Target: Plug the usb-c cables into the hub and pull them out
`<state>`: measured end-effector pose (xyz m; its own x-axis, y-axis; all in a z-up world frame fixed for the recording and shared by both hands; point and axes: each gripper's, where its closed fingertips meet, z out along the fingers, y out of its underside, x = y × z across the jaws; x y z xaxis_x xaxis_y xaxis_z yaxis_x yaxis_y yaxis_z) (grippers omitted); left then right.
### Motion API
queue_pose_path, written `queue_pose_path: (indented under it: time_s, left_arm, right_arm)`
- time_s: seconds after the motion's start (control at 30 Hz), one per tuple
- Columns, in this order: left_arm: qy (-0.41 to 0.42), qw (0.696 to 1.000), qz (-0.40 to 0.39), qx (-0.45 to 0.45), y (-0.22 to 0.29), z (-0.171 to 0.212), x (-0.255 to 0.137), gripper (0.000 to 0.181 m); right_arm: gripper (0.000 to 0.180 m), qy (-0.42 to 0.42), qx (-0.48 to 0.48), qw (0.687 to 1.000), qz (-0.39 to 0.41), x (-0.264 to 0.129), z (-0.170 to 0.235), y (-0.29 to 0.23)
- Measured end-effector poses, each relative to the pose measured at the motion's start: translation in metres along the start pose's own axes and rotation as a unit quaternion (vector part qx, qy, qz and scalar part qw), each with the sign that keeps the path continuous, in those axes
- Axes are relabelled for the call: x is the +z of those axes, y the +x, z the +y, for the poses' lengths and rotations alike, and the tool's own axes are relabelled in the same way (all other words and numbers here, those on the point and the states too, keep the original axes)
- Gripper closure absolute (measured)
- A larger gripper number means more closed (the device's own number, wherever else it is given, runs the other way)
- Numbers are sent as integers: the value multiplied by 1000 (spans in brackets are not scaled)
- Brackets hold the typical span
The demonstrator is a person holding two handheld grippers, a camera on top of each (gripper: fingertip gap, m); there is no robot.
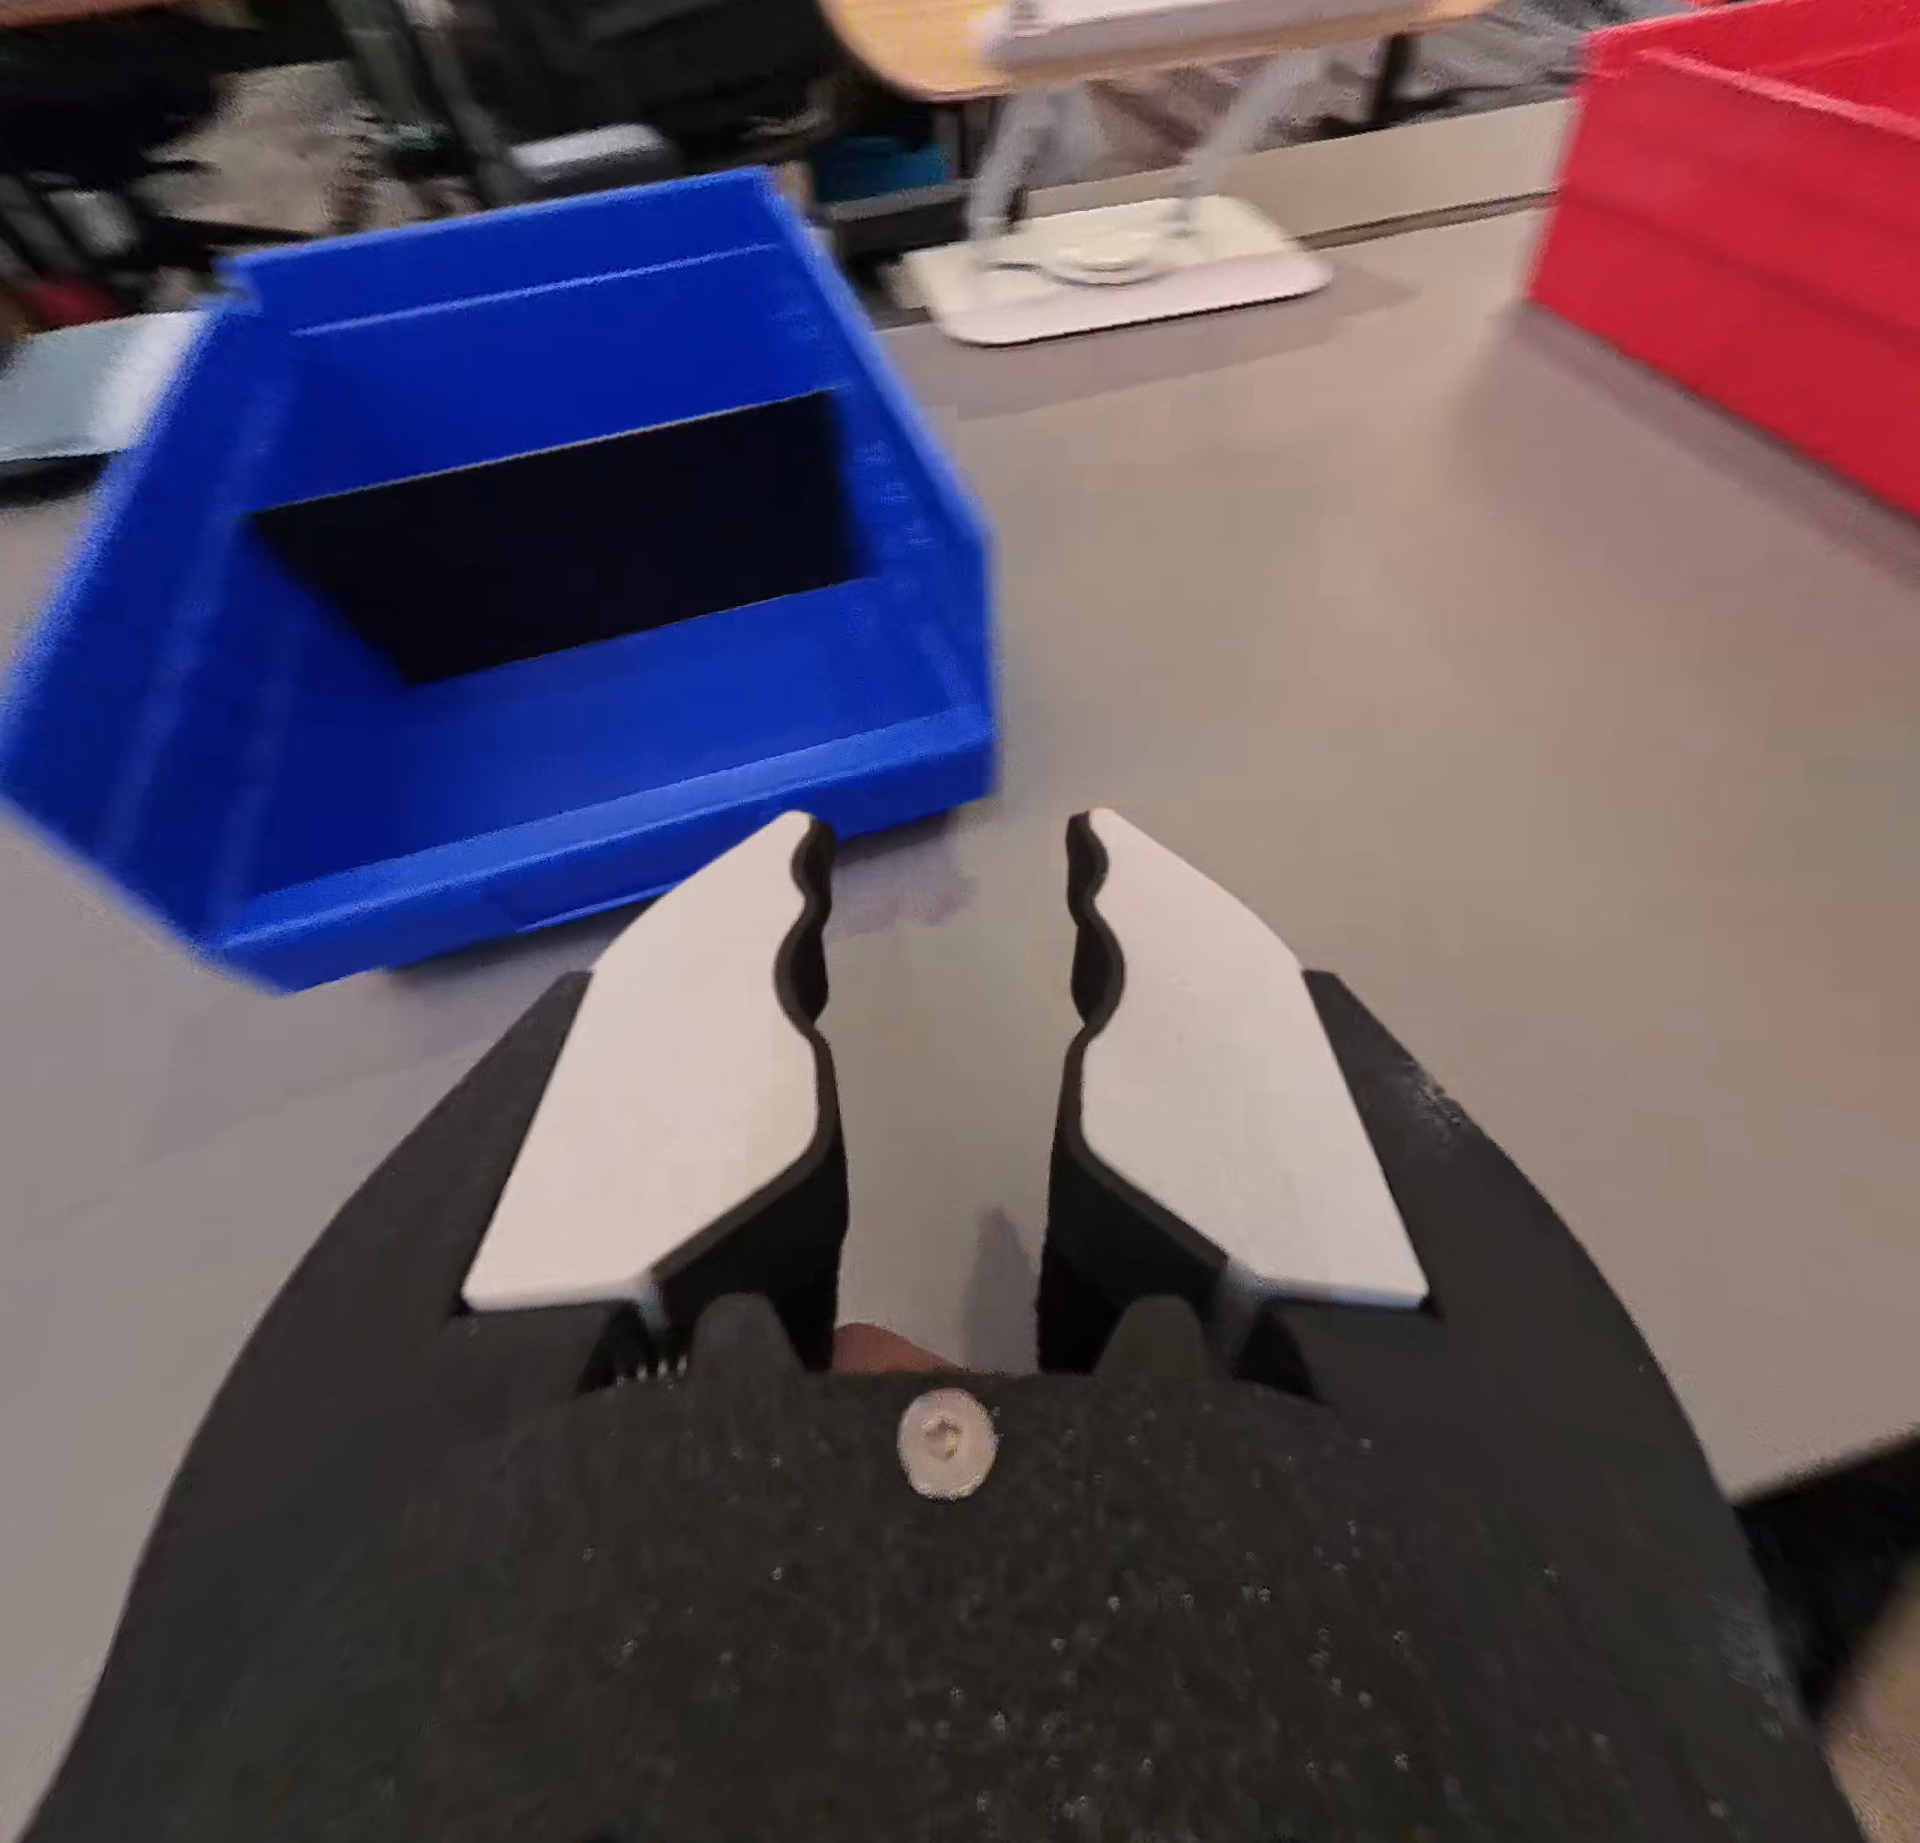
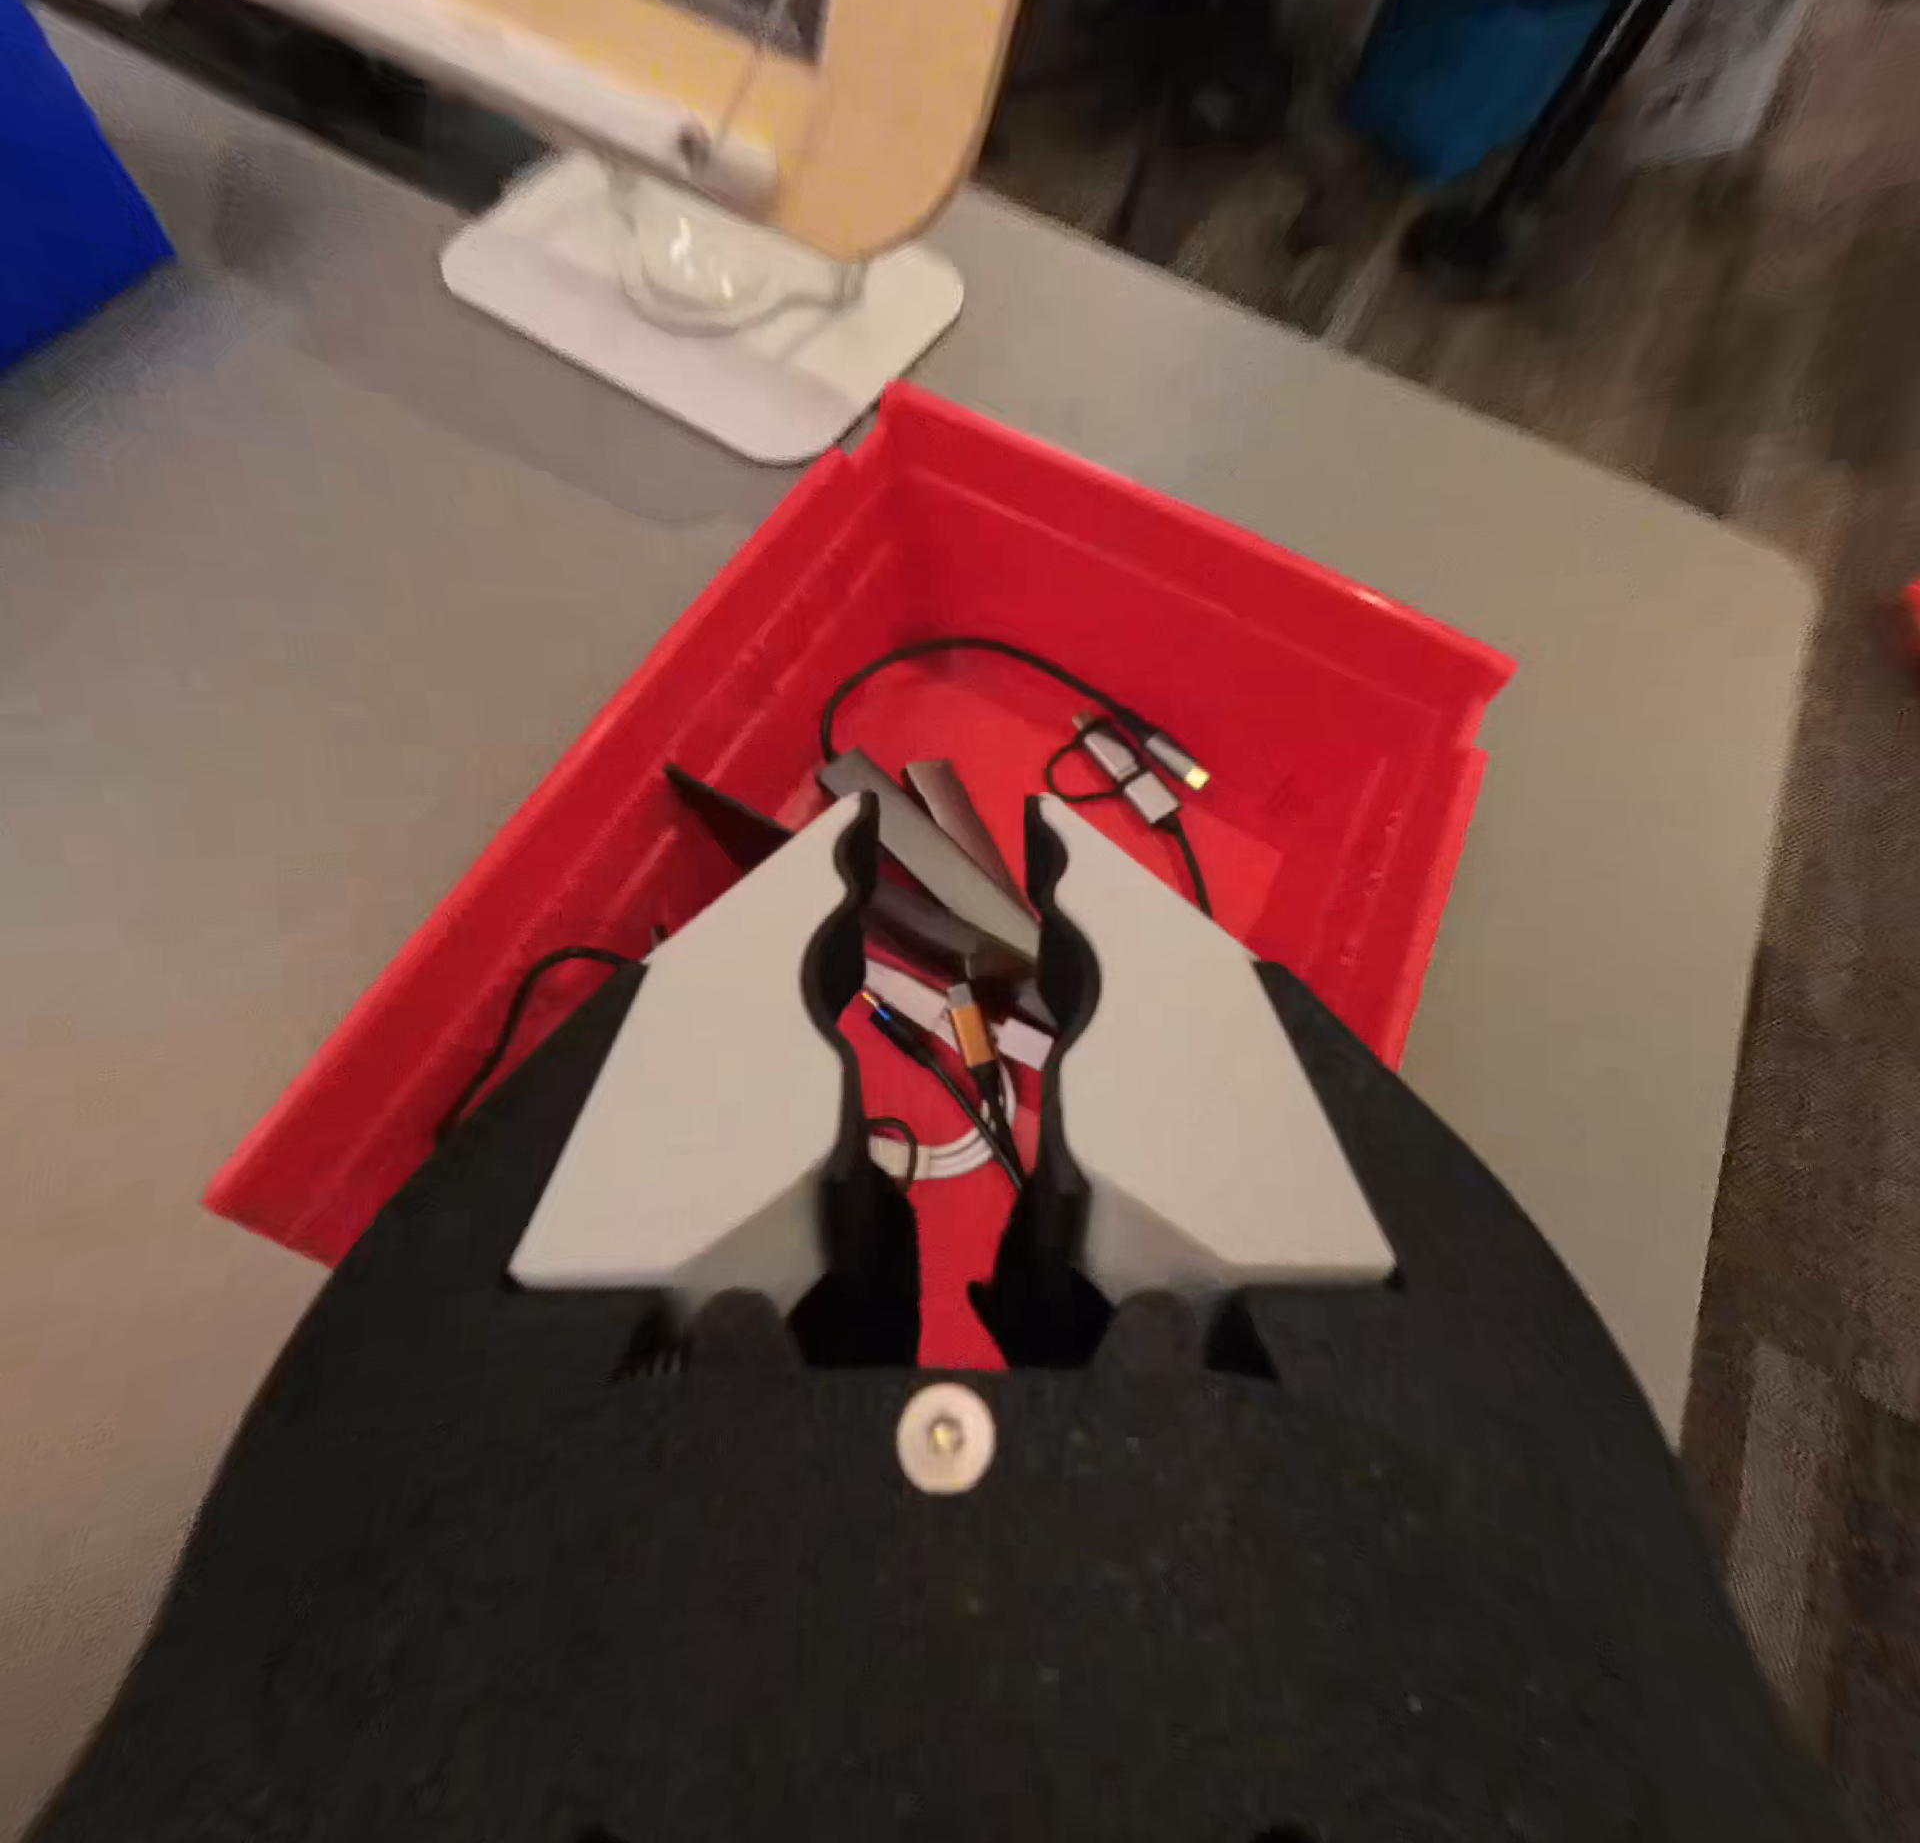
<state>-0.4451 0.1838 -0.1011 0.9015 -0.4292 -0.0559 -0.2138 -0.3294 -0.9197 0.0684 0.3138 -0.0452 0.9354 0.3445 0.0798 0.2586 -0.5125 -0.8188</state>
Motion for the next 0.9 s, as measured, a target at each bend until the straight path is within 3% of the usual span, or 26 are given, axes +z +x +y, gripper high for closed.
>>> queue_pose_path:
  time_s: [0.13, 0.23, 0.37, 0.53, 0.9]
  left_arm:
    - [-8, 996, -75, -44, -48, 20, -8, 138]
    - [-6, 993, -83, -78, -55, 25, -17, 141]
    - [-2, 994, -87, -71, -59, 27, -10, 144]
    - [-45, 990, -91, -94, -64, 42, 4, 144]
    - [-65, 989, -87, -103, -61, 51, 4, 144]
  right_arm:
    - [151, 156, 54, 983, 85, -63, 30, -55]
    - [153, 194, 86, 970, 119, -87, 78, -93]
    - [144, 173, 104, 969, 145, -100, 123, -112]
    - [139, 143, 99, 970, 169, -101, 139, -109]
    - [132, 139, 168, 968, 127, -93, 156, -106]
